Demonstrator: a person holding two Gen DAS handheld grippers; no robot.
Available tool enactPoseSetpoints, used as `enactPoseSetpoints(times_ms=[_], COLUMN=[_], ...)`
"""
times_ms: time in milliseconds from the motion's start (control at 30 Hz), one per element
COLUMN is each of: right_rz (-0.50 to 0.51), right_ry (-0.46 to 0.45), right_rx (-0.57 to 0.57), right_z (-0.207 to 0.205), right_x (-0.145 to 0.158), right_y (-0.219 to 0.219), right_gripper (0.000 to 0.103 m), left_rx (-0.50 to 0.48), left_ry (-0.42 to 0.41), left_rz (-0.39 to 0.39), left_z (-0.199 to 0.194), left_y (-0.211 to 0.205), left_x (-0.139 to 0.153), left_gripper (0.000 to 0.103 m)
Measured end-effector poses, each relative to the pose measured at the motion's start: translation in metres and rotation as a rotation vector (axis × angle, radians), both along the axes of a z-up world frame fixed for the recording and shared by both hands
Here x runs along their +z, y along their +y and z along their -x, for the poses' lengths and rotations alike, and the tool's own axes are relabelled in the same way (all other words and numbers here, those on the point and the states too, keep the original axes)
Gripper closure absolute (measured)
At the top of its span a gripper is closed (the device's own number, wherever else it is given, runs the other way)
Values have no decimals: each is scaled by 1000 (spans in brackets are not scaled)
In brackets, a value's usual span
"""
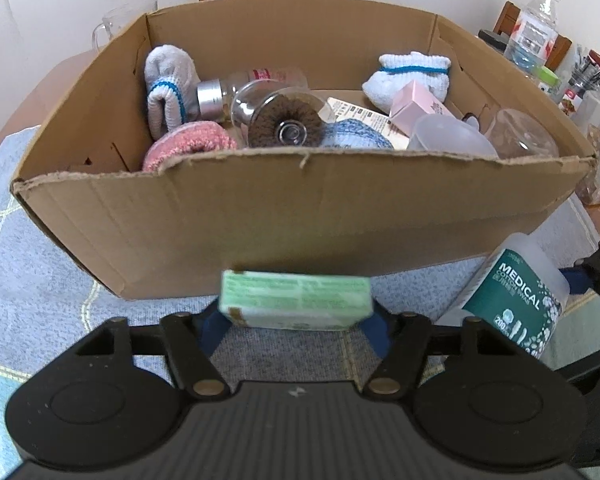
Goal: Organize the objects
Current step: 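Carry the soap box and MEDICAL bottle into the cardboard box and release both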
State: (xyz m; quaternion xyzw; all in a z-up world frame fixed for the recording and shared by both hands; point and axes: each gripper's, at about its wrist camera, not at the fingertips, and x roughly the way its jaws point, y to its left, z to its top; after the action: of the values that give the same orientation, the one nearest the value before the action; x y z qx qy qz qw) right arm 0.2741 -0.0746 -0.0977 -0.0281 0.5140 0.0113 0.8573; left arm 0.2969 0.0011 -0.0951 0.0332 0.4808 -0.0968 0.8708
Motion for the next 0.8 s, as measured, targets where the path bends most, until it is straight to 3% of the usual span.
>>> enactPoseSetpoints(times_ms=[433,800], right_rz=[-39,-79], right_ry=[13,29], right_rx=[23,42], right_z=[2,10], right_x=[14,50], right_y=[-2,-13], right_gripper=[15,15], left_rx=[-72,-251], left_ry=[15,75], left_rz=[-8,-16], left_z=[9,25], left_y=[4,10], left_x=[14,72], left_gripper=[39,39])
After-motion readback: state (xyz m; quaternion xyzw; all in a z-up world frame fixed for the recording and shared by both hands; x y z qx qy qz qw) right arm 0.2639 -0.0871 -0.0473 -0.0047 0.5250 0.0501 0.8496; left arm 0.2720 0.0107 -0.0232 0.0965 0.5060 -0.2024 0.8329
